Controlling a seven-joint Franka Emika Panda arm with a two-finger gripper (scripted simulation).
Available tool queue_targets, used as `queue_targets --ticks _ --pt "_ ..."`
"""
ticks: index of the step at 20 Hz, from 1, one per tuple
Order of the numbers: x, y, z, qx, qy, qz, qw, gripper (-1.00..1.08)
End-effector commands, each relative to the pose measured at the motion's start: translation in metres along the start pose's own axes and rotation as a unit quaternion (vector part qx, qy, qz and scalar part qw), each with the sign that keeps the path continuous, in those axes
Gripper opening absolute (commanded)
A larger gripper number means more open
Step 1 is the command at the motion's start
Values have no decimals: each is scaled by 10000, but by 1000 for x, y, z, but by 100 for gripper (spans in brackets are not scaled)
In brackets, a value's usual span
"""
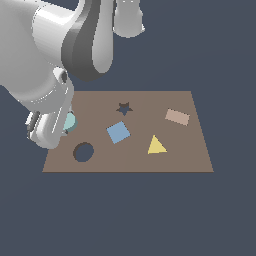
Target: Insert a designated object into the corresponding slot on a board.
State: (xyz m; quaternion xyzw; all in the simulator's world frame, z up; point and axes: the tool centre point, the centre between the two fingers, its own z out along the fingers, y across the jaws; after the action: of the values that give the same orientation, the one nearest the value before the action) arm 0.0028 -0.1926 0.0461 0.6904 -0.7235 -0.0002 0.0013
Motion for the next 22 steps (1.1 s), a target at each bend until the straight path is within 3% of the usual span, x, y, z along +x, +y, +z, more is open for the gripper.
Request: queue_targets --ticks 1,5,10,22 --pt "1 -5 3 -31 -4 544 9985 -100" --pt "1 -14 6 -68 0 1363 9906 -100" --pt "-2 -27 9 -87 11 2330 9724 -100" --pt "-27 -60 8 -48 17 4221 9065 -100"
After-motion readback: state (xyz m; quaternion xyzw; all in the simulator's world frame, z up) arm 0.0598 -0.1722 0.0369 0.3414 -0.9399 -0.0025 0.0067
